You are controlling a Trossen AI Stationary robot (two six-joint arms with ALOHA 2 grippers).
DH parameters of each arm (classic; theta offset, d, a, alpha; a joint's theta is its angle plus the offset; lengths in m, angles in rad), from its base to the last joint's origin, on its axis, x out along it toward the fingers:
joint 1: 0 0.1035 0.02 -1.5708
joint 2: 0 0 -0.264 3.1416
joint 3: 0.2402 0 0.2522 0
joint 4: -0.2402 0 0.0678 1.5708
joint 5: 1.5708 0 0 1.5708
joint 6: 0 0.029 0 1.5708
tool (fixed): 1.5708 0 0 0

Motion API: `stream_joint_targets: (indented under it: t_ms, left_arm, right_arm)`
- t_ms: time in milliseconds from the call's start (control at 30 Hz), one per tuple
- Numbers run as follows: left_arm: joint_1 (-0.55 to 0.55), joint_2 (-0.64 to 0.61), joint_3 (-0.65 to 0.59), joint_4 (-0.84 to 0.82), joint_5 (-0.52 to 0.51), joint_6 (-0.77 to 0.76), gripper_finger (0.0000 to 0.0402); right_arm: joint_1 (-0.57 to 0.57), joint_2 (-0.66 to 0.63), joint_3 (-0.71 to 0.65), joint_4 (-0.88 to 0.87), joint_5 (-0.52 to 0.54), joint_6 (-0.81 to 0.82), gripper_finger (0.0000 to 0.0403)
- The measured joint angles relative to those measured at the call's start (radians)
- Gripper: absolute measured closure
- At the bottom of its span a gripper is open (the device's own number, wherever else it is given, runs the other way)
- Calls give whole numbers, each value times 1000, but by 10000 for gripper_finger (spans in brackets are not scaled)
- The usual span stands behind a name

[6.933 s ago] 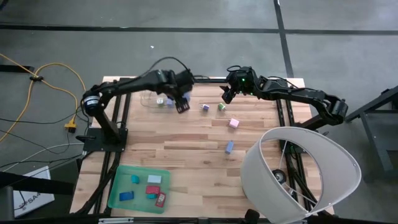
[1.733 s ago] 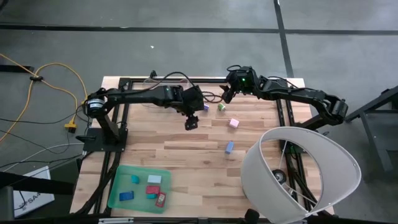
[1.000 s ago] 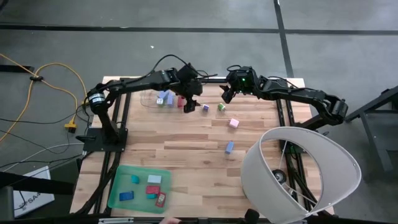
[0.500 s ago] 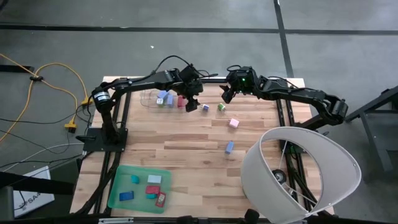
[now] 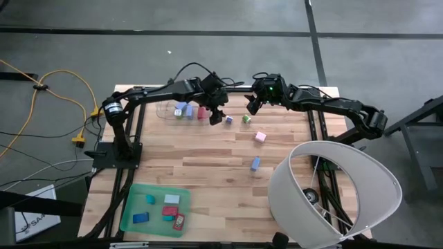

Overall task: Pick & Place Office items
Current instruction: Put the blue charger adapter into the transparent bin

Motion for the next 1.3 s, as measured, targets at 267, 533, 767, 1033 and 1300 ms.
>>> stream_joint_targets:
  t_ms: [267, 533, 767, 1033, 1300]
  left_arm:
    - [-26, 0, 0, -13, -1, 48, 139]
    - [-23, 0, 1, -4, -52, 226, 139]
    - [-64, 20, 3, 37, -150, 341, 140]
    - [-62, 109, 2, 60, -151, 389, 140]
    - [-53, 146, 2, 80, -158, 413, 140]
  right_arm:
    - [0, 0, 0, 0, 0, 0, 223]
    - [0, 0, 0, 0, 0, 0, 223]
    - [0, 0, 0, 0, 0, 0, 223]
    - [0, 0, 0, 0, 0, 0, 223]
    - [0, 0, 0, 0, 0, 0, 223]
